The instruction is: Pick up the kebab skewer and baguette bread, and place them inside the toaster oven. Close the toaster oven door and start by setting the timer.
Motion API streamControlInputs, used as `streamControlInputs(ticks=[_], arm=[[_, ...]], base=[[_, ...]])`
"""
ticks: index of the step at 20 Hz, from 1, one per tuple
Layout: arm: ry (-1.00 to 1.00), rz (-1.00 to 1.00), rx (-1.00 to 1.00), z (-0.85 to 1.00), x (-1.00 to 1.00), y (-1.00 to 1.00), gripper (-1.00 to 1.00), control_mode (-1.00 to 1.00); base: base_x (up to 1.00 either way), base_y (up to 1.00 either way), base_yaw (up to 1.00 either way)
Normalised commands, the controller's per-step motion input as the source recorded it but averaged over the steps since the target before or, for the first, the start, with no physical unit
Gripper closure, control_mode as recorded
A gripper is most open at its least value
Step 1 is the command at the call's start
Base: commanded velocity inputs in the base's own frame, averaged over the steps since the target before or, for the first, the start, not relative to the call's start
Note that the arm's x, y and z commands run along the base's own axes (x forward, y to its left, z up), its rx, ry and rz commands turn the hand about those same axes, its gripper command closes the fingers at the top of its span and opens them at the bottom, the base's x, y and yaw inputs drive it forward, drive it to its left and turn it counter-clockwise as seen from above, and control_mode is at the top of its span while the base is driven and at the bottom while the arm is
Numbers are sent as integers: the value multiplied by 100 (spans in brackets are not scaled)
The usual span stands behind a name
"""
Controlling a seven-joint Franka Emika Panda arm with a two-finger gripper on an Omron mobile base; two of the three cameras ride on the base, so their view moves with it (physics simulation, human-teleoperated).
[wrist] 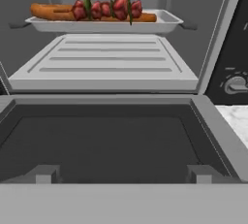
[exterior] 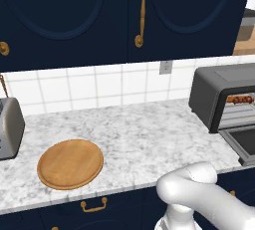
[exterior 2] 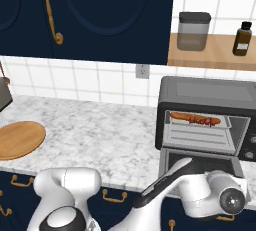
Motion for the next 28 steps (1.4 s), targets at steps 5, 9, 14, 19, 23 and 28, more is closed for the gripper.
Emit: streamControlInputs(ticks=[5, 9, 14, 19, 23, 28], arm=[[0, 0, 0, -32, -38, 0, -100, -100], [0, 0, 0, -27, -34, 0, -100, -100], [0, 0, 0, -27, -21, 0, -100, -100], [-1, 0, 0, -22, -10, 0, -100, -100], [-7, 0, 0, -28, 0, 0, -100, -100], [-9, 2, 0, -32, 0, 0, -100, -100]], base=[[0, 0, 0], [0, 0, 0], [0, 0, 0], [0, 0, 0], [0, 0, 0], [0, 0, 0]])
